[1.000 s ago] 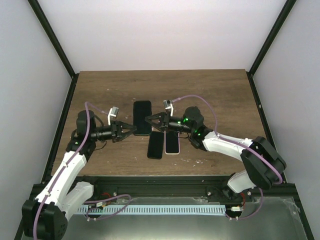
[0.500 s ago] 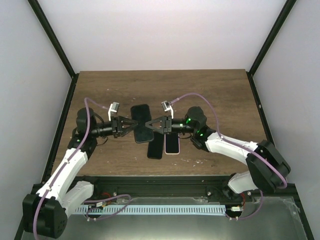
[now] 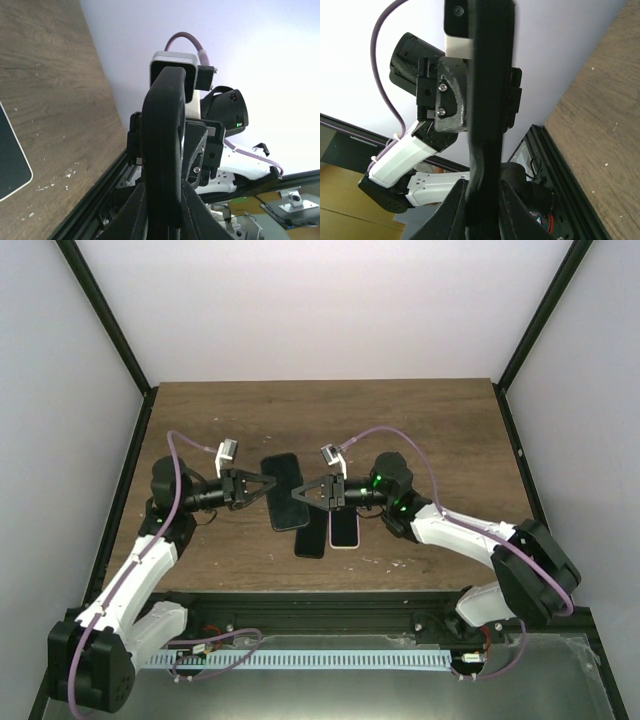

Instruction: Put the phone into the phone case

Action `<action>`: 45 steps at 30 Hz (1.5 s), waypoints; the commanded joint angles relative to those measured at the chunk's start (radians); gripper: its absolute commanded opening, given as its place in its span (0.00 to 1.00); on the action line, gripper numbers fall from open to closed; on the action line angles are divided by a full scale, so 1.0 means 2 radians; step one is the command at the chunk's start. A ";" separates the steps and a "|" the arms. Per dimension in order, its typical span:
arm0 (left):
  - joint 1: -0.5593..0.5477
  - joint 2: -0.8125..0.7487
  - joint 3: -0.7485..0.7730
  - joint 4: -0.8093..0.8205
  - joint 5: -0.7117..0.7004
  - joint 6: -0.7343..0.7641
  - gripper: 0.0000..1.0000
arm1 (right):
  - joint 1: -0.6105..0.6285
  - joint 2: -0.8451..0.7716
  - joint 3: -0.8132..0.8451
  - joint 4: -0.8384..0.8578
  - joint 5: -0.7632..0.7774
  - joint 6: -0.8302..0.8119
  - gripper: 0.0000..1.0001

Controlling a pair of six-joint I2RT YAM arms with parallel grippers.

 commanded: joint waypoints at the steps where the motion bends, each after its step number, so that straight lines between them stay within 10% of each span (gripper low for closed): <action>1: 0.001 0.003 -0.008 0.029 -0.005 -0.009 0.08 | 0.003 0.003 0.019 0.041 -0.019 -0.007 0.11; 12: 0.002 0.015 0.012 0.075 -0.026 -0.017 0.00 | 0.002 -0.043 -0.050 0.002 -0.014 0.004 0.50; 29: 0.001 0.042 0.029 0.051 -0.019 0.034 0.00 | 0.003 -0.079 -0.067 0.019 0.003 0.040 0.22; 35: 0.001 0.034 0.072 -0.124 -0.048 0.170 0.00 | 0.002 -0.087 -0.078 0.008 0.025 0.058 0.03; 45: 0.002 0.045 0.094 -0.187 -0.040 0.219 0.00 | 0.002 -0.097 -0.081 -0.034 0.051 0.051 0.04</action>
